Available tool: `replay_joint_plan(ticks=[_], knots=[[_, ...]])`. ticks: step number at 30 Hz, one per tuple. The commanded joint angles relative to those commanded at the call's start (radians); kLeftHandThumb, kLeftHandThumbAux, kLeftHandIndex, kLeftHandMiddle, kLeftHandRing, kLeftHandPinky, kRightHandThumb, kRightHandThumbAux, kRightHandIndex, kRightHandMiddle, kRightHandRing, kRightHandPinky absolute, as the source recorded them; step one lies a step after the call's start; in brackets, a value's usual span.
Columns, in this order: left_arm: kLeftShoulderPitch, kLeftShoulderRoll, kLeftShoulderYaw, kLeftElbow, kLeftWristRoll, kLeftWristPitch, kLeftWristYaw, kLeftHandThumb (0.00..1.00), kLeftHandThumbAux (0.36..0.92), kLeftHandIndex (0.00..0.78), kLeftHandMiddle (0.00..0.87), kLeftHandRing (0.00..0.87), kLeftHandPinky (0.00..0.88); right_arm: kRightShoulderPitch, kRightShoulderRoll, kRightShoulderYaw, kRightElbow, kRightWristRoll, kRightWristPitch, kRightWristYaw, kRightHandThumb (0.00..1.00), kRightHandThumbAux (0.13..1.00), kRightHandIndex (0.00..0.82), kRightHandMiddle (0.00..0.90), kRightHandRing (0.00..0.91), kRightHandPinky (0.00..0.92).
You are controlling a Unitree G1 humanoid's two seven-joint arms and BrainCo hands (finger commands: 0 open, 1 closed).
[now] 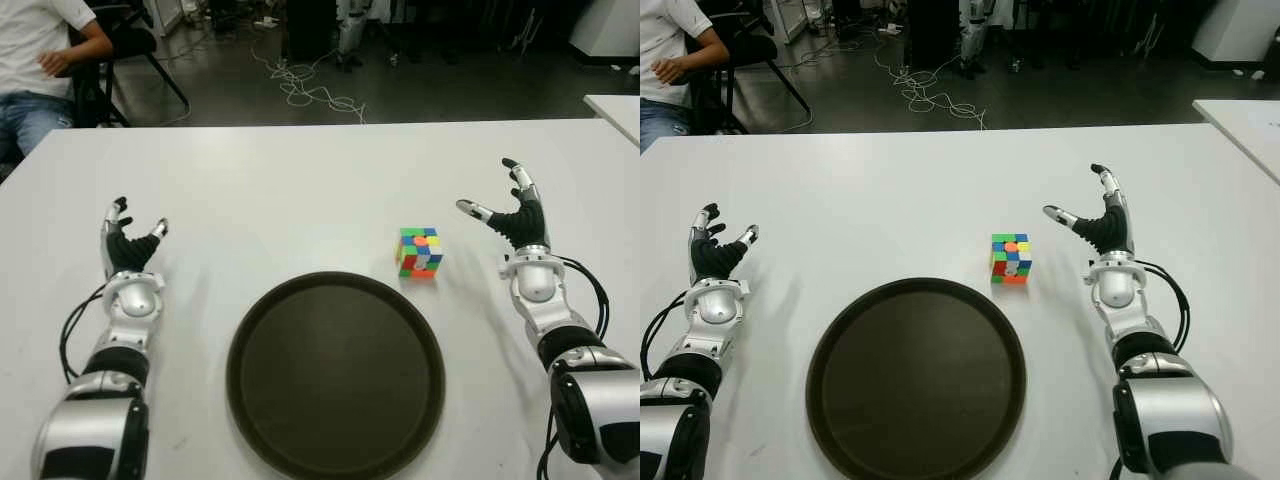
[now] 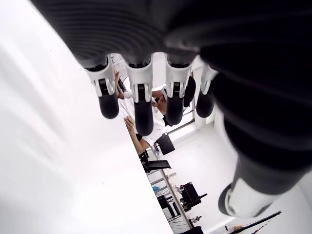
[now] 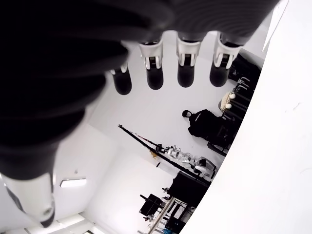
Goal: Pick up the Rubik's Cube and put it in the plate
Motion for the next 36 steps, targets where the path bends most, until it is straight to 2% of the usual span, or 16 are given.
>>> replay_joint_plan(ticks=[12, 22, 36], knots=[[-0.003, 0.0, 0.006, 0.005, -0.009, 0.003, -0.004, 0.444, 0.722, 0.111, 0.151, 0.164, 0.197, -0.002, 0.0, 0.01, -0.001, -0.015, 0.014, -0.026, 0.0, 0.613, 0.0, 0.0, 0.0, 0.0], [-0.003, 0.001, 0.004, 0.007, -0.006, -0.002, 0.0, 0.469, 0.722, 0.109, 0.158, 0.173, 0.208, -0.002, 0.0, 0.008, 0.0, -0.008, 0.017, -0.016, 0.0, 0.623, 0.0, 0.0, 0.0, 0.0], [-0.004, 0.004, 0.001, 0.007, -0.005, -0.001, -0.006, 0.417, 0.734, 0.097, 0.143, 0.149, 0.162, -0.004, 0.004, -0.001, 0.002, 0.0, 0.02, -0.009, 0.0, 0.625, 0.001, 0.0, 0.0, 0.0]])
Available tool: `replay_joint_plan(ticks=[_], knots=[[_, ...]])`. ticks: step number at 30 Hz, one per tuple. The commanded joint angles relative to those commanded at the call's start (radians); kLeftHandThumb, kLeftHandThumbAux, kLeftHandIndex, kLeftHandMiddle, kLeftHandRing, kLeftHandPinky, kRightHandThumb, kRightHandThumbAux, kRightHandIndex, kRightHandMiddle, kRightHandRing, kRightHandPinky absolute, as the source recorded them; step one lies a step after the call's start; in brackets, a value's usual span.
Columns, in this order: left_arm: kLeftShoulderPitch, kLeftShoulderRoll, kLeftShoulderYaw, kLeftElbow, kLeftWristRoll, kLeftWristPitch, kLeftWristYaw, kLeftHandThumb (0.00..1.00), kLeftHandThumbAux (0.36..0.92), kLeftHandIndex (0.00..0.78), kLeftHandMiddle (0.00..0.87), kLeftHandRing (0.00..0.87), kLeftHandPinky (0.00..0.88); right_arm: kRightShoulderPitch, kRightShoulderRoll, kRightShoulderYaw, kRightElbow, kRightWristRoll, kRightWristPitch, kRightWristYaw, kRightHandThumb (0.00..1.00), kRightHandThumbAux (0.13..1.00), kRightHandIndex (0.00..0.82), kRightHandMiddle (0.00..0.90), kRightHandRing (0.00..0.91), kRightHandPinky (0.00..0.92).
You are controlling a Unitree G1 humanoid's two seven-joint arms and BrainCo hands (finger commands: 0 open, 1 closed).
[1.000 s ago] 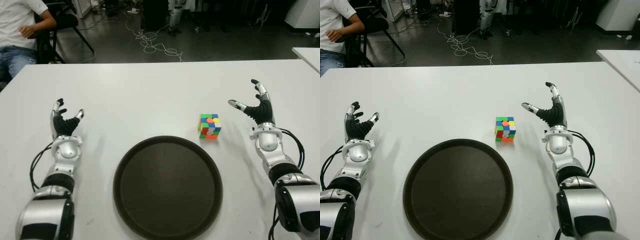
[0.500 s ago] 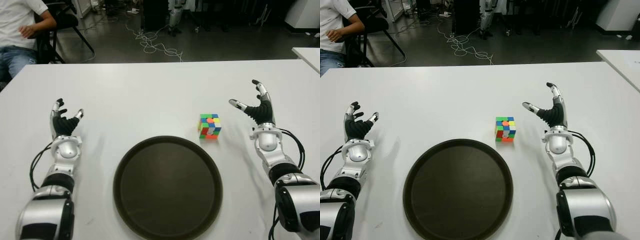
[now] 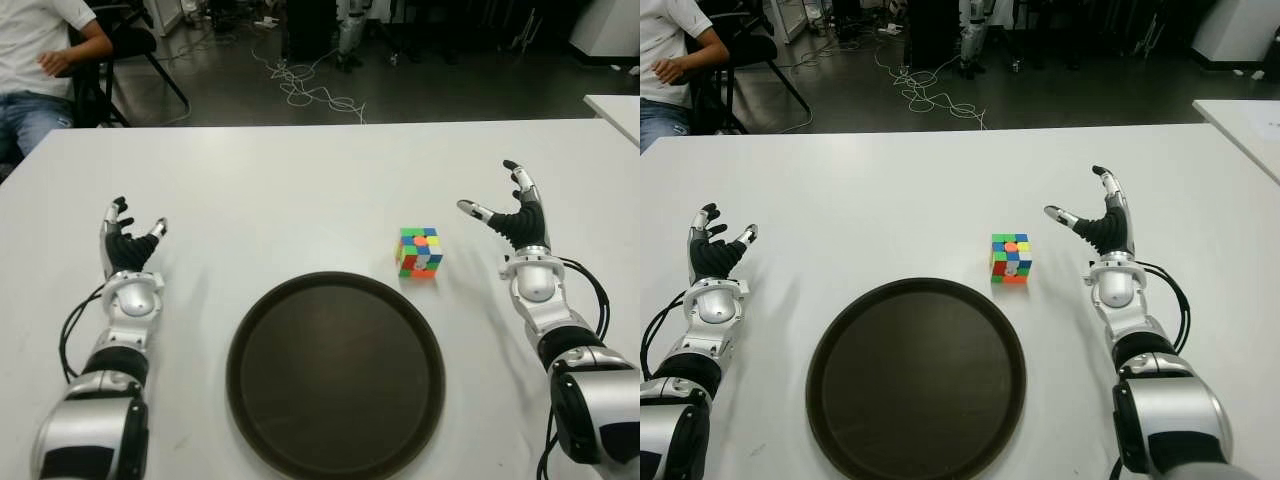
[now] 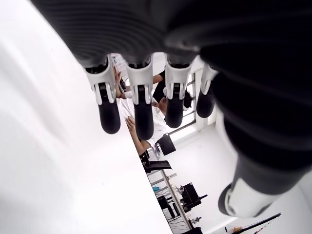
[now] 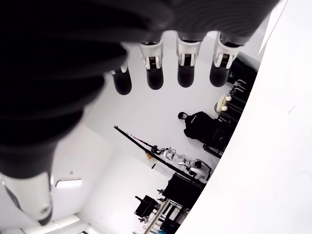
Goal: Pick up the Rubik's Cube and put it in the plate
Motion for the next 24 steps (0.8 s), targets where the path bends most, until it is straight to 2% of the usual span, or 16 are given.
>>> replay_joint_plan(ticks=[17, 24], knots=[[0.001, 0.0, -0.008, -0.003, 0.009, 0.008, 0.009, 0.431, 0.724, 0.108, 0.154, 0.158, 0.163, 0.001, -0.004, 0.002, 0.001, -0.005, -0.006, 0.0, 0.0, 0.642, 0.006, 0.0, 0.0, 0.0], [0.0, -0.002, -0.004, -0.002, 0.004, 0.005, 0.006, 0.443, 0.727, 0.108, 0.159, 0.171, 0.2, 0.001, -0.003, 0.001, 0.002, -0.003, -0.001, 0.003, 0.0, 0.622, 0.001, 0.0, 0.0, 0.0]])
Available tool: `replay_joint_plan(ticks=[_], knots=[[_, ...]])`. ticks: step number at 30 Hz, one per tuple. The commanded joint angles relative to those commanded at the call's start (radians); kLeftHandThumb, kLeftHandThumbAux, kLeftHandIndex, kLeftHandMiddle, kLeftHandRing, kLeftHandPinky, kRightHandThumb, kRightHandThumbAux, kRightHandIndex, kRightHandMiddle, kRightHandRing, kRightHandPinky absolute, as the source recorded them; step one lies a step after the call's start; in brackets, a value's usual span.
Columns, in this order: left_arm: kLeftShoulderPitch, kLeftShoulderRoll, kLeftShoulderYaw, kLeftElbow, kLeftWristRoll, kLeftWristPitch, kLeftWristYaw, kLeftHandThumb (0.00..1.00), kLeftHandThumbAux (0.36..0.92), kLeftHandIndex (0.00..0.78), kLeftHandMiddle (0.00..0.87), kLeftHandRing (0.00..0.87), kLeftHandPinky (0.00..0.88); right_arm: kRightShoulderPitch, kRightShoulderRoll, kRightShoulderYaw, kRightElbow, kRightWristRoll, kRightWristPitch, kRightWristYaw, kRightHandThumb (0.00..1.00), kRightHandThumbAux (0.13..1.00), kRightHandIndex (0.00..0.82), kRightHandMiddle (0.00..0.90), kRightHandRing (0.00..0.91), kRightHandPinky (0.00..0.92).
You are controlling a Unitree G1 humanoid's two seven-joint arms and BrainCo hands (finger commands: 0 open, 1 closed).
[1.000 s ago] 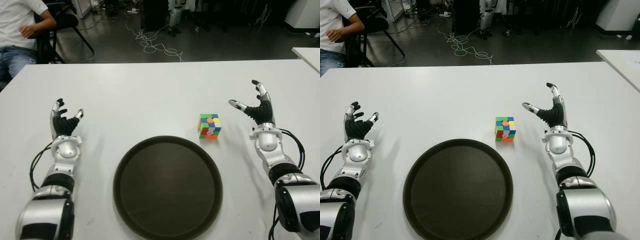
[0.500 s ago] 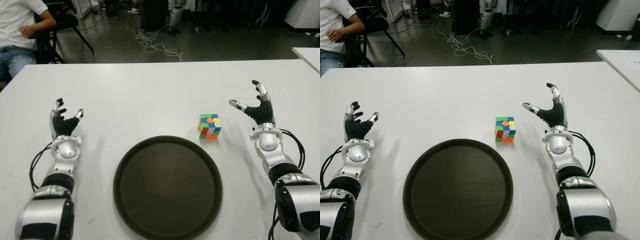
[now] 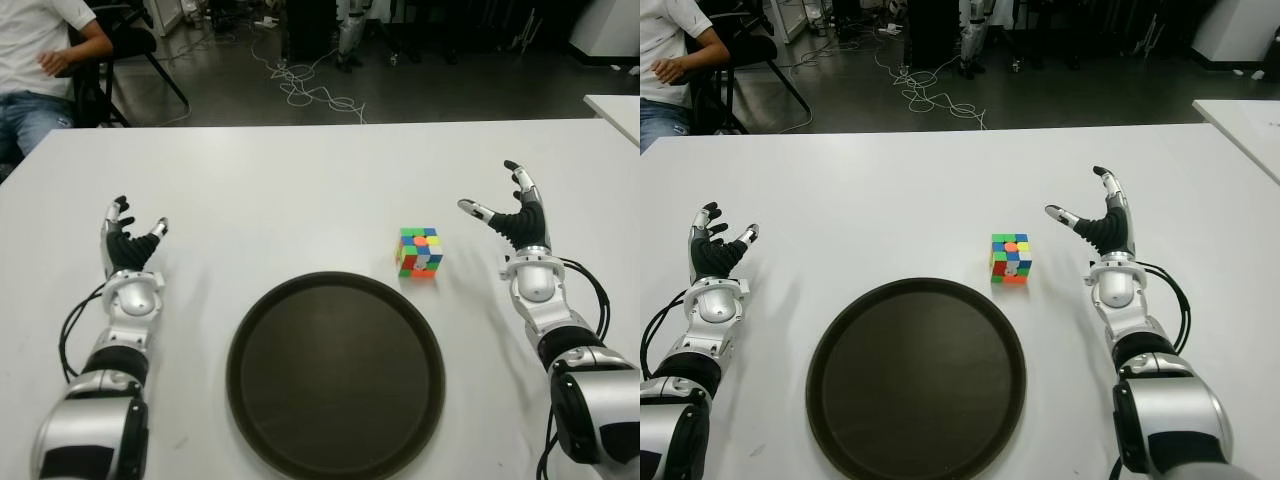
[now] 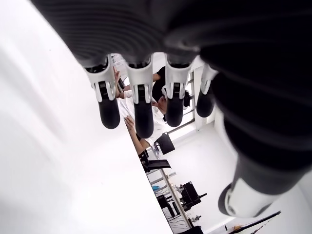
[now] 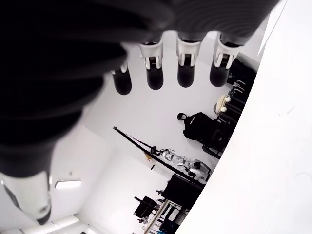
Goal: Pick up the Rubik's Cube and put it in the plate
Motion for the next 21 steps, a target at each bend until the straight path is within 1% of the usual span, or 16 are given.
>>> replay_joint_plan(ticks=[3, 7, 15, 17, 21], knots=[[0.001, 0.0, -0.001, 0.001, 0.002, -0.005, 0.002, 0.459, 0.729, 0.111, 0.162, 0.177, 0.213, 0.0, 0.001, -0.003, 0.0, 0.004, -0.004, 0.006, 0.0, 0.624, 0.0, 0.0, 0.0, 0.0], [0.001, 0.0, 0.001, 0.001, -0.001, -0.01, -0.003, 0.465, 0.728, 0.109, 0.157, 0.172, 0.204, 0.001, 0.001, -0.005, -0.001, 0.007, -0.006, 0.011, 0.0, 0.625, 0.0, 0.0, 0.0, 0.0], [0.001, -0.002, 0.005, -0.001, -0.009, -0.007, -0.011, 0.439, 0.727, 0.105, 0.15, 0.168, 0.196, -0.001, 0.0, -0.006, 0.002, 0.003, 0.002, 0.007, 0.0, 0.632, 0.0, 0.0, 0.0, 0.0], [0.001, -0.002, 0.003, -0.002, -0.008, -0.004, -0.011, 0.428, 0.725, 0.101, 0.147, 0.158, 0.159, -0.001, -0.001, -0.006, 0.002, 0.003, 0.002, 0.008, 0.0, 0.634, 0.0, 0.0, 0.0, 0.0], [0.002, -0.002, 0.001, -0.005, -0.006, -0.001, -0.01, 0.411, 0.723, 0.096, 0.143, 0.146, 0.127, -0.001, 0.0, -0.007, 0.003, 0.004, 0.003, 0.009, 0.0, 0.643, 0.0, 0.0, 0.0, 0.0]])
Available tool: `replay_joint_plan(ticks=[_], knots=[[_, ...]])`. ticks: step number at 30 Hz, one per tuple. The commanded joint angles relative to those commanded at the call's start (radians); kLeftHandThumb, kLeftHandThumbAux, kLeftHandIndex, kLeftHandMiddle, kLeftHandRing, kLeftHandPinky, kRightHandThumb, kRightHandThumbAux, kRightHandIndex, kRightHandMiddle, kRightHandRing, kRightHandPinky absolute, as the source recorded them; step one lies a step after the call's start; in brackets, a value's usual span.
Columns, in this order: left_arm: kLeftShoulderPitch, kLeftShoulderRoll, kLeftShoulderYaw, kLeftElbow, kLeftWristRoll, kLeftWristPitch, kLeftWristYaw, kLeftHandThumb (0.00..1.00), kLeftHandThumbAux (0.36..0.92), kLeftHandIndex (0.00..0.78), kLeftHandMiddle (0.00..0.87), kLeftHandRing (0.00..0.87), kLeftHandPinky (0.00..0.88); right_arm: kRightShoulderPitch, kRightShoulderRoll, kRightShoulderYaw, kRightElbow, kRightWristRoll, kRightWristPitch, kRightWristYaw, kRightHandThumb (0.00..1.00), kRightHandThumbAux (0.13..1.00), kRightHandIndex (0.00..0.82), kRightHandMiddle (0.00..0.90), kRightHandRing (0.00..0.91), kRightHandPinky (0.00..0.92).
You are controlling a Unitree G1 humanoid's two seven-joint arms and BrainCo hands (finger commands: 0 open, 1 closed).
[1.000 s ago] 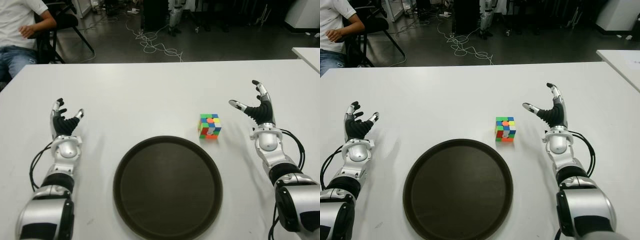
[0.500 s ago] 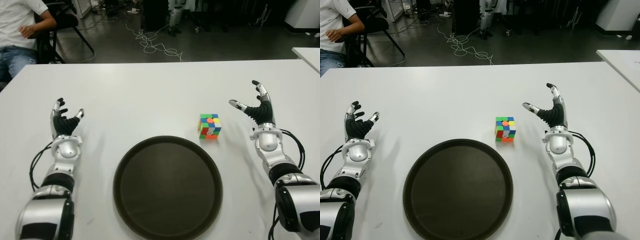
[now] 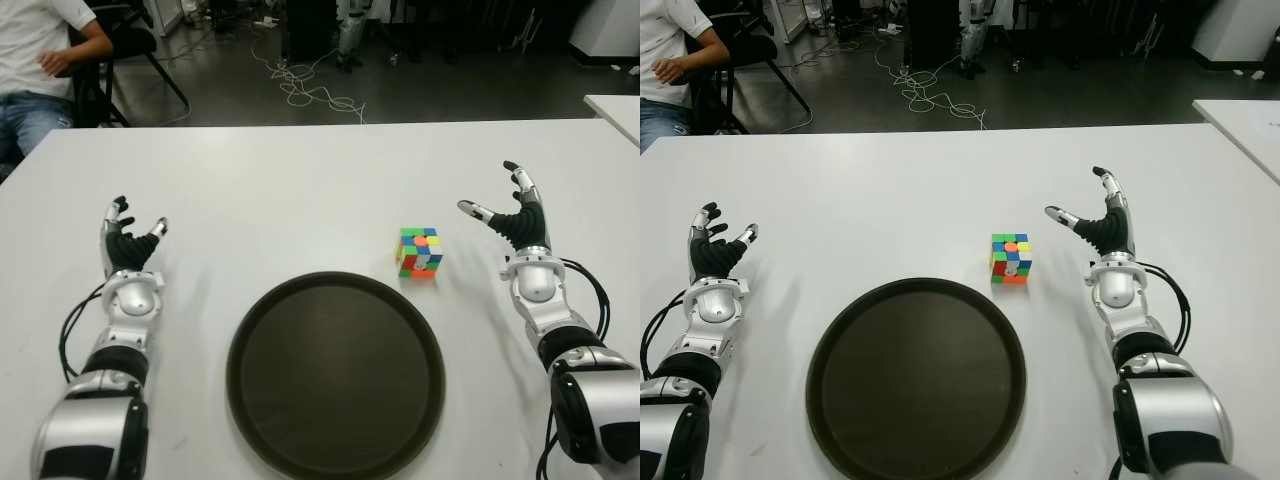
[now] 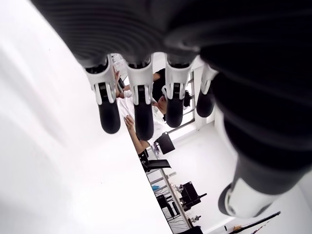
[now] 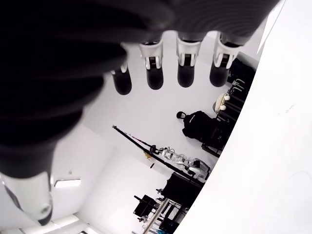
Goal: Pick up the Rubik's Cube and put it in the plate
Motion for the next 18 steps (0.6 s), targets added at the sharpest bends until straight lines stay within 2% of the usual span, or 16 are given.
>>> replay_joint_plan(ticks=[7, 13, 18], knots=[[-0.001, -0.002, 0.002, -0.002, -0.004, 0.003, -0.002, 0.444, 0.735, 0.099, 0.159, 0.171, 0.204, 0.002, 0.002, -0.004, -0.001, 0.004, -0.006, 0.002, 0.0, 0.672, 0.0, 0.0, 0.0, 0.0], [-0.001, -0.003, 0.0, -0.003, -0.001, 0.006, 0.002, 0.427, 0.733, 0.097, 0.151, 0.162, 0.179, 0.004, 0.0, -0.004, -0.003, 0.003, -0.016, 0.006, 0.0, 0.665, 0.0, 0.0, 0.0, 0.0], [0.0, -0.006, 0.002, -0.005, -0.004, 0.002, 0.004, 0.46, 0.726, 0.103, 0.156, 0.164, 0.196, 0.004, 0.0, -0.008, -0.003, 0.005, -0.016, 0.009, 0.0, 0.649, 0.0, 0.0, 0.0, 0.0]])
